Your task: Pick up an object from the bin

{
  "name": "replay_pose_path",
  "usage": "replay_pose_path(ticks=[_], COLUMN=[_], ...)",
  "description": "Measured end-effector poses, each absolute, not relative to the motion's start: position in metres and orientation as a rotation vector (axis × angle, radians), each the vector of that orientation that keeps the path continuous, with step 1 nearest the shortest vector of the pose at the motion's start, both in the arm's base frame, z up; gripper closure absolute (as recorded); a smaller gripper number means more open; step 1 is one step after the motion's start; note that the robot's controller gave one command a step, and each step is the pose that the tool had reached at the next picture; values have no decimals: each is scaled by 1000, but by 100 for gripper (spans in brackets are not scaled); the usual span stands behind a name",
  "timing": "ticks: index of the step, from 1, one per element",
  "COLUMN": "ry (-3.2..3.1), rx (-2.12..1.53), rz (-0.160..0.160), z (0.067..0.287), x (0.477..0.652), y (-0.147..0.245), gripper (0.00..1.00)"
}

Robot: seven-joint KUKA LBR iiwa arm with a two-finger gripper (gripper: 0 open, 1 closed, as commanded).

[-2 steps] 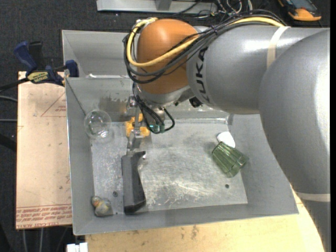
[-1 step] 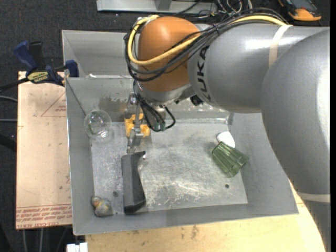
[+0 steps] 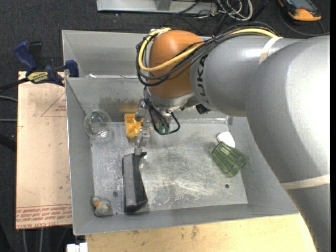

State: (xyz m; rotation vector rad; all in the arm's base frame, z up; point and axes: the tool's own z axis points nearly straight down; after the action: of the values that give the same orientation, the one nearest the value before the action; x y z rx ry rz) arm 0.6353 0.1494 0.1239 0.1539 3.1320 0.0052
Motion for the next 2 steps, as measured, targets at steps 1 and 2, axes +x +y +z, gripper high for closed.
replay_pose_path(ticks=[1,2], ry=[3122,3108], rx=[54,452], rz=[6,2], z=[111,89], x=[647,643], y=[143,144], gripper=[0,0])
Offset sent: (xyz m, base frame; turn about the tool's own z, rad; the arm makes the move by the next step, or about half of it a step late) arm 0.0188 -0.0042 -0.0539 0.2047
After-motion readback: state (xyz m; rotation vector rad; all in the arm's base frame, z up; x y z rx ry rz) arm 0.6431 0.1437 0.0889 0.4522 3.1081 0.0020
